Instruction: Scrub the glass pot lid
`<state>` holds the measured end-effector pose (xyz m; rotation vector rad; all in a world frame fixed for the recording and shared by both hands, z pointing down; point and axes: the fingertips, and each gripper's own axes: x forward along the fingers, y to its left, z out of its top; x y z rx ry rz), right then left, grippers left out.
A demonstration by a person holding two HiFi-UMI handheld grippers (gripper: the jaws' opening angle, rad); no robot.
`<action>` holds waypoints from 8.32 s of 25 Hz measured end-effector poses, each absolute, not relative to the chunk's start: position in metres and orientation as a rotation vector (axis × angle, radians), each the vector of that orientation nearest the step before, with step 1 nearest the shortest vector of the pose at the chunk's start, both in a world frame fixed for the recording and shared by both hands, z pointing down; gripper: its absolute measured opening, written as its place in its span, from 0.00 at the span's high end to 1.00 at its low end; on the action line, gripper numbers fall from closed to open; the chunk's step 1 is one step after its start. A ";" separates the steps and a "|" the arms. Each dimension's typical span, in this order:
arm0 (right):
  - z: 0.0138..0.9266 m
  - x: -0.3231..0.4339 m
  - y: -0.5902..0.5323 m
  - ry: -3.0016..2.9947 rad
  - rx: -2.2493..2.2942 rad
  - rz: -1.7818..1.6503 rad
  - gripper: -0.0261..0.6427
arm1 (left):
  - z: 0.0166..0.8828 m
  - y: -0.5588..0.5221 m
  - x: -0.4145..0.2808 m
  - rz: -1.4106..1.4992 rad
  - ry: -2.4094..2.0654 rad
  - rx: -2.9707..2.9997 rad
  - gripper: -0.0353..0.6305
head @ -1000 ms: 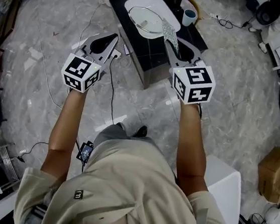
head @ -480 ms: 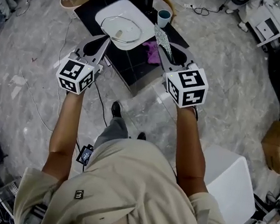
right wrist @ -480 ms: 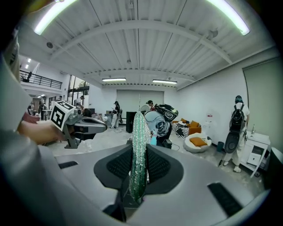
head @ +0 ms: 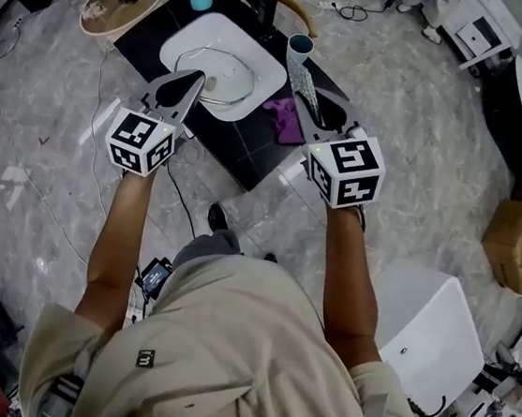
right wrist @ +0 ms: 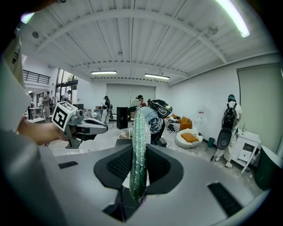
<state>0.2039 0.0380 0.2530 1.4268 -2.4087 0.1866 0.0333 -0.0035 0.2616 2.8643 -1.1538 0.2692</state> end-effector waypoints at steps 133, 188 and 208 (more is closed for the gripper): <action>0.644 -0.040 -0.166 -2.183 0.060 0.592 0.84 | 0.466 -0.113 -0.120 0.350 -1.724 1.936 0.92; 0.649 -0.071 -0.179 -2.193 0.057 0.466 0.84 | 0.480 -0.099 -0.125 0.325 -1.713 1.916 0.92; 0.671 -0.067 -0.211 -2.161 0.093 0.453 0.84 | 0.490 -0.116 -0.116 0.331 -1.678 1.925 0.92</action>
